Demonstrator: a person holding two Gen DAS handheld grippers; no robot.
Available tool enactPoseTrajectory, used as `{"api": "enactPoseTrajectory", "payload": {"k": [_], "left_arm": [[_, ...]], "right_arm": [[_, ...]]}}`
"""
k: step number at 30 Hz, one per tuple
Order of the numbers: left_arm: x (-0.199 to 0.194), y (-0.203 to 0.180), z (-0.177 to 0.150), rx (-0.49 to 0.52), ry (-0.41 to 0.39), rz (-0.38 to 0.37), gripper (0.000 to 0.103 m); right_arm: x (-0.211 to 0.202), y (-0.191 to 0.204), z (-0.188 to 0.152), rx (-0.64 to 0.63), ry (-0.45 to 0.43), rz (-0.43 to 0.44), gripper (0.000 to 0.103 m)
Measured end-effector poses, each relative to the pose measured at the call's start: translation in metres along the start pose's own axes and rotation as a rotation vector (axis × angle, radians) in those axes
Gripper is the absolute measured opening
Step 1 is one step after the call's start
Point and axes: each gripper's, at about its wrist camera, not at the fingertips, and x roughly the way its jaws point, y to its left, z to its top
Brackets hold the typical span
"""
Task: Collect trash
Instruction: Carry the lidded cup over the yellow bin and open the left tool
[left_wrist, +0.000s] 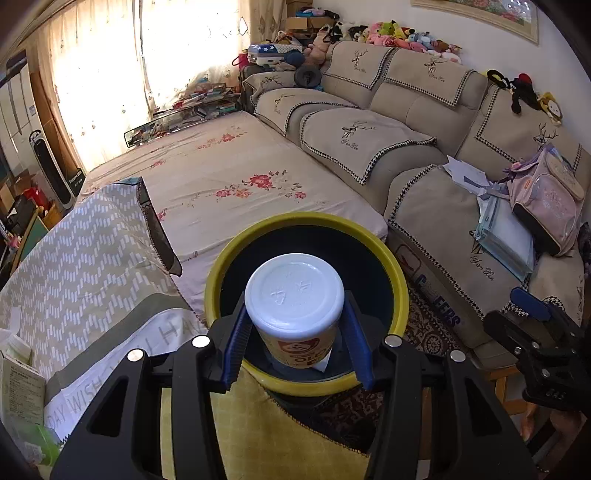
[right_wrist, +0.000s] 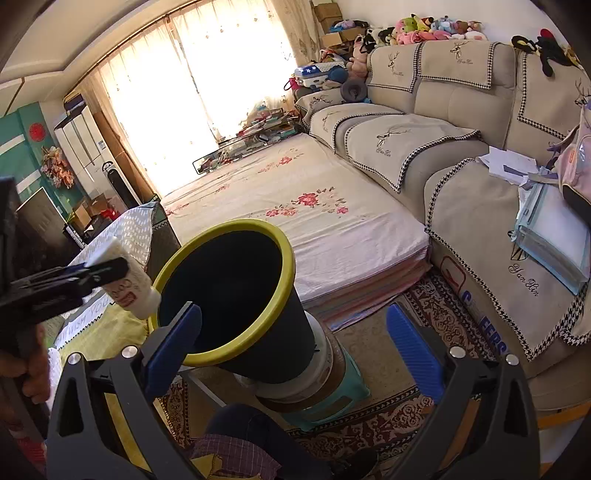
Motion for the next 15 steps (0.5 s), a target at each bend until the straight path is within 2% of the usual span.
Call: {"api": "enactPoseTrajectory", "payload": {"k": [3,7,11,15], "left_arm": [[0.017,-0.002,0.001,-0.001,0.028,0.008,0.048],[0.018,0.003,-0.001,-0.007,0.027,0.028,0.059],[-0.001,0.014,-0.005,-0.027,-0.004,0.014,0.060],[-0.037,0.028,-0.016,-0.061,-0.052,-0.008,0.067]], "right_arm": [[-0.001,-0.003,0.000,0.008,-0.006,-0.003,0.096],[-0.001,-0.006,0.001,0.017,-0.007,-0.006,0.096],[0.000,-0.002,0.000,0.006,0.001,-0.002,0.096],[0.003,0.007,-0.002,-0.015,0.013,0.009,0.096]]}}
